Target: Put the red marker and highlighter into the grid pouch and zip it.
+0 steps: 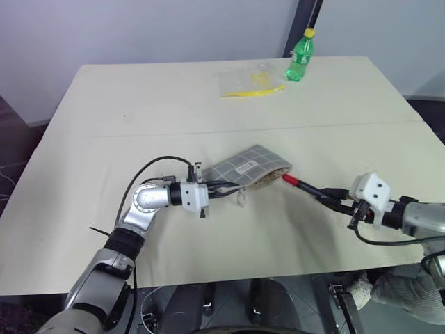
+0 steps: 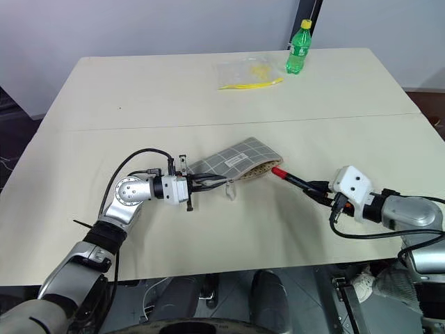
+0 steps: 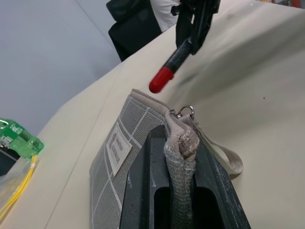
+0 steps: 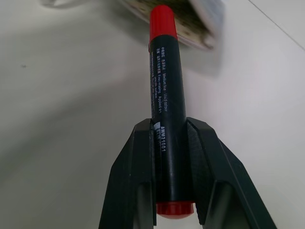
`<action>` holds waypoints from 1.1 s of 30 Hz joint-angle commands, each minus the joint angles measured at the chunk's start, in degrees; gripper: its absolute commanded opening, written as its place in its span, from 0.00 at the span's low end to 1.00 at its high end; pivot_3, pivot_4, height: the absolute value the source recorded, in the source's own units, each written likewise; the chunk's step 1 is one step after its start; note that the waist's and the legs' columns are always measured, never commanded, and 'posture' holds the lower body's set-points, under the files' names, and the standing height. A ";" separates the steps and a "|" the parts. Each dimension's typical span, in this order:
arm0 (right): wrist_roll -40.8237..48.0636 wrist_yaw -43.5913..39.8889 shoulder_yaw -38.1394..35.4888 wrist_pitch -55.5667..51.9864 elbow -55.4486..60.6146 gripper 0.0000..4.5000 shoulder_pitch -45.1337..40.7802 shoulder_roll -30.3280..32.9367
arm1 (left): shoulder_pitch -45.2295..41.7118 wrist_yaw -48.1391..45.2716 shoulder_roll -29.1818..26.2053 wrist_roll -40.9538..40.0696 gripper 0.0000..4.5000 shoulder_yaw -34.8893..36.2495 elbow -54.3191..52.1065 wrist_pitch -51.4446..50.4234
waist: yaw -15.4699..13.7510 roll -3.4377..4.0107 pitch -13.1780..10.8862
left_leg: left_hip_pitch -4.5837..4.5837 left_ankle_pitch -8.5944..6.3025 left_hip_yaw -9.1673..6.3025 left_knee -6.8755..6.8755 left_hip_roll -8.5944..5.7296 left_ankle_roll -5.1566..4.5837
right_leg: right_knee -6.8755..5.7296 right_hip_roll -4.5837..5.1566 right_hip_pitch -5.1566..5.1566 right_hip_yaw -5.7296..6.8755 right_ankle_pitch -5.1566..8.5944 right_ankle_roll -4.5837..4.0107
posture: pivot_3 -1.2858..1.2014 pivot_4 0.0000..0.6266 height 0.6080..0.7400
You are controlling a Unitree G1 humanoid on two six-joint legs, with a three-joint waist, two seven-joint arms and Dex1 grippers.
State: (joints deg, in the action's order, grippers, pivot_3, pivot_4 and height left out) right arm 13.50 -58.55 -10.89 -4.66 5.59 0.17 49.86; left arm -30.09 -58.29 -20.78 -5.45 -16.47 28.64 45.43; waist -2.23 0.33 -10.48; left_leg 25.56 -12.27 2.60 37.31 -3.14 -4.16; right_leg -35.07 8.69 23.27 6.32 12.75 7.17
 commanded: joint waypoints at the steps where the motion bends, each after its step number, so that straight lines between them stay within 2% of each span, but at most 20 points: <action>1: -1.39 1.66 1.63 1.89 1.21 0.09 -3.03 -0.92 | -1.44 0.06 0.25 -0.76 0.00 0.43 -1.45 0.11 | -0.04 0.00 0.00 | 0.01 0.00 0.00 0.00 0.00 0.00 | 0.00 0.01 0.01 0.00 0.00 0.00 | 0.52 0.24 1.00; 7: -6.85 3.20 9.06 6.94 0.56 0.09 -11.42 -3.97 | -0.78 -2.41 -0.08 -2.58 0.00 -0.67 -5.73 -3.34 | -0.09 -0.01 0.00 | 0.03 0.01 0.01 0.00 0.00 0.00 | 0.00 -0.01 0.05 0.00 0.00 0.00 | 0.52 0.24 1.00; 10: -12.05 3.20 14.80 10.44 1.46 0.09 -15.15 -4.84 | -0.55 -3.61 0.55 -5.25 0.00 -0.99 -10.26 -8.76 | -0.10 0.00 -0.01 | 0.04 0.01 0.00 0.01 -0.01 0.00 | 0.00 -0.02 0.05 0.01 0.00 0.00 | 0.52 0.24 1.00; 15: -21.04 5.14 22.66 21.12 -0.38 0.09 -20.44 -7.48 | -0.51 -4.31 1.19 -6.66 0.00 -0.81 -15.42 -12.45 | -0.02 -0.01 -0.01 | 0.04 0.01 0.01 0.01 -0.02 0.01 | -0.02 -0.08 0.07 0.01 0.00 -0.01 | 0.52 0.24 1.00; 19: -23.04 6.82 23.45 27.80 -3.21 0.09 -22.13 -7.25 | -0.17 -5.68 0.56 -7.56 0.00 0.06 -16.18 -13.12 | -0.10 -0.01 -0.01 | 0.03 0.02 0.00 0.02 -0.05 0.01 | -0.02 -0.08 0.04 0.02 0.00 -0.01 | 0.52 0.24 1.00; 23: -21.47 6.19 23.48 26.51 -4.69 0.09 -23.24 -7.90 | 0.57 -6.23 0.33 -7.46 0.00 0.16 -15.44 -12.49 | 0.06 -0.01 -0.01 | 0.00 0.03 0.01 0.03 -0.05 0.02 | -0.04 -0.10 0.04 0.01 -0.01 -0.02 | 0.52 0.24 1.00; 25: -20.31 5.83 22.99 24.98 -4.39 0.33 -22.76 -7.83 | 0.97 -6.03 0.37 -7.05 0.00 0.08 -15.22 -12.08 | 0.02 -0.01 -0.01 | -0.01 0.04 -0.01 0.02 -0.03 0.04 | -0.06 -0.11 0.05 0.01 -0.01 -0.02 | 0.52 0.24 1.00; 27: -19.33 6.36 21.54 23.02 -2.62 0.53 -21.44 -7.32 | 1.51 -5.80 0.23 -6.49 0.00 0.02 -15.09 -11.63 | 0.00 -0.01 -0.01 | -0.02 0.04 -0.01 0.02 -0.03 0.04 | -0.06 -0.10 0.04 0.00 -0.01 -0.02 | 0.52 0.24 1.00; 30: -12.11 6.21 17.05 16.08 3.19 0.87 -18.33 -6.92 | 2.41 -5.19 0.10 -6.01 0.00 0.22 -14.79 -11.59 | -0.22 -0.01 -0.01 | 0.00 0.03 -0.02 0.01 -0.03 0.03 | -0.05 -0.08 0.04 0.00 -0.01 -0.02 | 0.52 0.24 1.00; 33: 0.69 6.65 10.85 3.76 12.54 0.87 -13.53 -7.26 | 3.46 -4.28 0.01 -5.40 0.00 0.28 -14.27 -11.04 | -0.20 -0.01 -0.01 | 0.02 0.01 -0.02 0.00 -0.04 0.01 | -0.03 -0.04 0.05 -0.01 -0.01 -0.03 | 0.52 0.24 1.00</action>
State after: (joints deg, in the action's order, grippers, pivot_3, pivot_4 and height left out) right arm 6.90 -52.55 4.86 4.40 12.04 -13.59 42.17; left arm -27.07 -63.28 -20.77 -11.23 -17.00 15.20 33.20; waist -2.43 0.32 -10.49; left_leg 25.58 -12.26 2.58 37.30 -3.18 -4.14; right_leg -35.10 8.68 23.32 6.30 12.74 7.14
